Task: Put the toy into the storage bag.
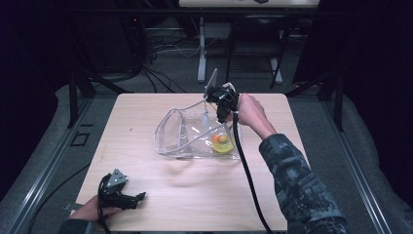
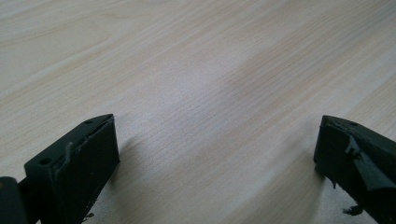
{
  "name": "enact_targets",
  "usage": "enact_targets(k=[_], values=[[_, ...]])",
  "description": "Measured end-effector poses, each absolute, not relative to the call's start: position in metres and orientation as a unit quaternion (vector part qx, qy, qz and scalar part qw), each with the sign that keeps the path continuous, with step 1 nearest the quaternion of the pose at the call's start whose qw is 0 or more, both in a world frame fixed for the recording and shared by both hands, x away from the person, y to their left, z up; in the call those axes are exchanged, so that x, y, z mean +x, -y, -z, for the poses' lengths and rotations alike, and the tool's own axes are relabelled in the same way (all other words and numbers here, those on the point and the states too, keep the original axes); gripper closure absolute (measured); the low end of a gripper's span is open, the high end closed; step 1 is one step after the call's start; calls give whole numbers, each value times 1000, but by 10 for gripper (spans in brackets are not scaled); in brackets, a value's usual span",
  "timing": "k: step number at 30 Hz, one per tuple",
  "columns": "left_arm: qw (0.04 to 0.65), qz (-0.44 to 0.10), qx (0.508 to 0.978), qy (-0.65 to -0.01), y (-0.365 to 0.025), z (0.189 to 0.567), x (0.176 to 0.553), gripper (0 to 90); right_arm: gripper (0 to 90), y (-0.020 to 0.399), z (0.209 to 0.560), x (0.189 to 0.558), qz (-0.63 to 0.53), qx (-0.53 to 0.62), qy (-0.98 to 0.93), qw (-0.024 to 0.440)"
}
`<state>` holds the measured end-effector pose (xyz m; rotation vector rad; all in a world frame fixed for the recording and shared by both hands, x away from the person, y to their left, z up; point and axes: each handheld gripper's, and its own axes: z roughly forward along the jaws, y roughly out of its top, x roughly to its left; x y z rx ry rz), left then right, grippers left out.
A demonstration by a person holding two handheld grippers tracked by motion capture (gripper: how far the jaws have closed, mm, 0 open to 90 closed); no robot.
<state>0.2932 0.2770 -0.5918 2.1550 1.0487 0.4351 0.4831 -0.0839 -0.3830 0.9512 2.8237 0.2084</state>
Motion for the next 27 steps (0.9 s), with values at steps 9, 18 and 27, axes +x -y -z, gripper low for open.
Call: enact_targets(k=[9,18,27], values=[[346,-168,830,-404,-277,592,293,0,534,94,349,472,-132,317,-933,103],[346,-167,830,-405,-277,592,293,0,240,107,331,458,-157,325,-924,128],[346,-168,829,-405,-277,592,293,0,87,123,317,437,-191,323,-914,153]])
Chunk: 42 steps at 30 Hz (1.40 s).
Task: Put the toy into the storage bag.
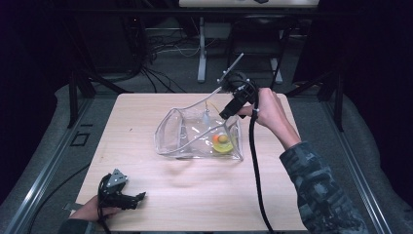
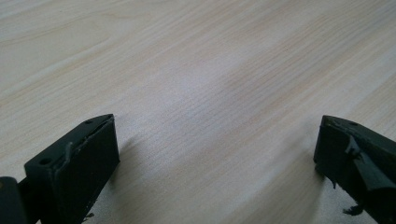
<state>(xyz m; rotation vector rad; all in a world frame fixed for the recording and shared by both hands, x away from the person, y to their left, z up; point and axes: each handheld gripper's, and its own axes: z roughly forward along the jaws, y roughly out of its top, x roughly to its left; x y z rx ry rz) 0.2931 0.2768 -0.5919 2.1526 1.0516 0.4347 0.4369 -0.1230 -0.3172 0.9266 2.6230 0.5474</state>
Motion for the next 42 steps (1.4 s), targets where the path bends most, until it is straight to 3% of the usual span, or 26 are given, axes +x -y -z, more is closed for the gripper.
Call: enact_targets(k=[8,19,31,42], values=[[346,-167,830,-405,-277,592,293,0,22,138,316,420,-202,321,-911,162],[346,-167,829,-405,-277,592,293,0,1,165,334,404,-202,326,-910,158],[347,-169,829,-405,-277,592,293,0,0,189,370,394,-197,343,-907,145],[347,-169,829,-405,-277,592,293,0,2,215,418,388,-203,375,-899,103]])
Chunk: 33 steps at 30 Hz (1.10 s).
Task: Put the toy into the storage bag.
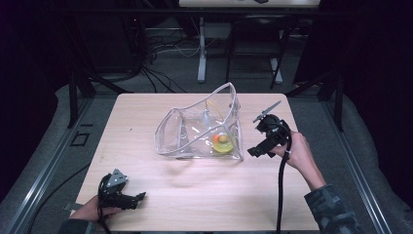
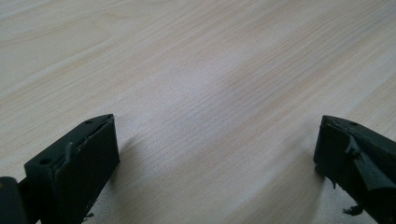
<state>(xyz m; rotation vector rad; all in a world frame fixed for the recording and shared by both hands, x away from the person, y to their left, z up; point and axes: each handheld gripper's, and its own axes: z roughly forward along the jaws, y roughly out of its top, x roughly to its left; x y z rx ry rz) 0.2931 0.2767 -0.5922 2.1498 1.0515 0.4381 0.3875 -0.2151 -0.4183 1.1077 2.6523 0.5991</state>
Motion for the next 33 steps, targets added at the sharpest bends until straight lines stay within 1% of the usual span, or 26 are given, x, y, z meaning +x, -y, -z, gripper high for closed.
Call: enact_targets(k=[1,2,5,6,10,12,17,18,19,22,26,29,33], values=[[347,-169,829,-405,-277,592,293,0,2,215,418,388,-203,375,-899,103],[347,-169,829,-405,-277,592,293,0,2,219,427,386,-199,379,-898,97],[347,-169,829,-405,-277,592,293,0,4,222,436,385,-196,384,-897,93],[347,-169,829,-406,-277,592,293,0,5,225,445,384,-197,391,-895,84],[347,-169,829,-405,-277,592,293,0,12,230,458,382,-198,400,-892,74],[347,-169,829,-406,-277,592,293,0,16,235,472,380,-194,409,-889,66],[347,-169,829,-405,-277,592,293,0,21,241,489,379,-175,415,-891,63],[347,-169,829,-406,-277,592,293,0,21,245,498,378,-170,421,-889,58],[347,-169,829,-405,-277,592,293,0,21,245,498,378,-170,421,-889,58],[347,-169,829,-405,-277,592,293,0,27,255,514,376,-163,431,-886,53],[347,-169,829,-405,-277,592,293,0,34,263,522,372,-166,441,-881,49],[347,-168,829,-405,-277,592,293,0,35,269,528,368,-172,446,-876,60],[347,-169,829,-405,-277,592,293,0,37,272,529,366,-167,446,-877,60]])
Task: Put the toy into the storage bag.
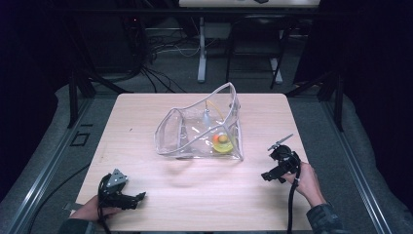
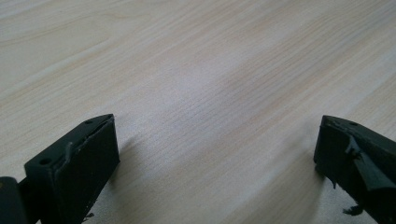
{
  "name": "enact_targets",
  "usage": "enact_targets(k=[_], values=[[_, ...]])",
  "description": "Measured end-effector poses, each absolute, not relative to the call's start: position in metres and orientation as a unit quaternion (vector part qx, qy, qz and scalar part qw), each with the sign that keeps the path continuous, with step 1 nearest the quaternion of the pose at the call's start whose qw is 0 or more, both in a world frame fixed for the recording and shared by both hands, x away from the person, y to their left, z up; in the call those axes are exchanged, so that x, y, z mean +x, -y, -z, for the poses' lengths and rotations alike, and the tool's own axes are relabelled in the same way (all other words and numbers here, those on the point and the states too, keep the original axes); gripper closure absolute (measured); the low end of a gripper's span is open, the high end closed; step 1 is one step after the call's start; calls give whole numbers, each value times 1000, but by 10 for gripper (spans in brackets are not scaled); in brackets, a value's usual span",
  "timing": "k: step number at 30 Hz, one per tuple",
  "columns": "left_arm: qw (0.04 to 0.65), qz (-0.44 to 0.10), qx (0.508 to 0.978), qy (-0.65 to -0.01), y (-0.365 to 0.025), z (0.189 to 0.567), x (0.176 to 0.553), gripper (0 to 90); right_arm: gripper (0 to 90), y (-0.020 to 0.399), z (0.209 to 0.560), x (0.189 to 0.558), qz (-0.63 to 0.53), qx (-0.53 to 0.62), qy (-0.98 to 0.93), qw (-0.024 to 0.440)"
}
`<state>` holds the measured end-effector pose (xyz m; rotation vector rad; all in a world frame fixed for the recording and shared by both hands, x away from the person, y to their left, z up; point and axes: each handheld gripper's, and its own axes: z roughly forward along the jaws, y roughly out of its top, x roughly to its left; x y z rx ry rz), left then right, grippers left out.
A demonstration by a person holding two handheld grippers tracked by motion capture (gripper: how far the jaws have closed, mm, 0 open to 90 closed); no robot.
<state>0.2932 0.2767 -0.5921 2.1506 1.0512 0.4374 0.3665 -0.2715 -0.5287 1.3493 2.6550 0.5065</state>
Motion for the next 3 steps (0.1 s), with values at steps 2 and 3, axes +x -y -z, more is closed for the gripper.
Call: enact_targets(k=[2,3], values=[[347,-168,829,-406,-277,592,293,0,40,271,532,365,-174,452,-872,66],[347,-168,829,-405,-277,592,293,0,45,271,532,365,-159,450,-876,72]])
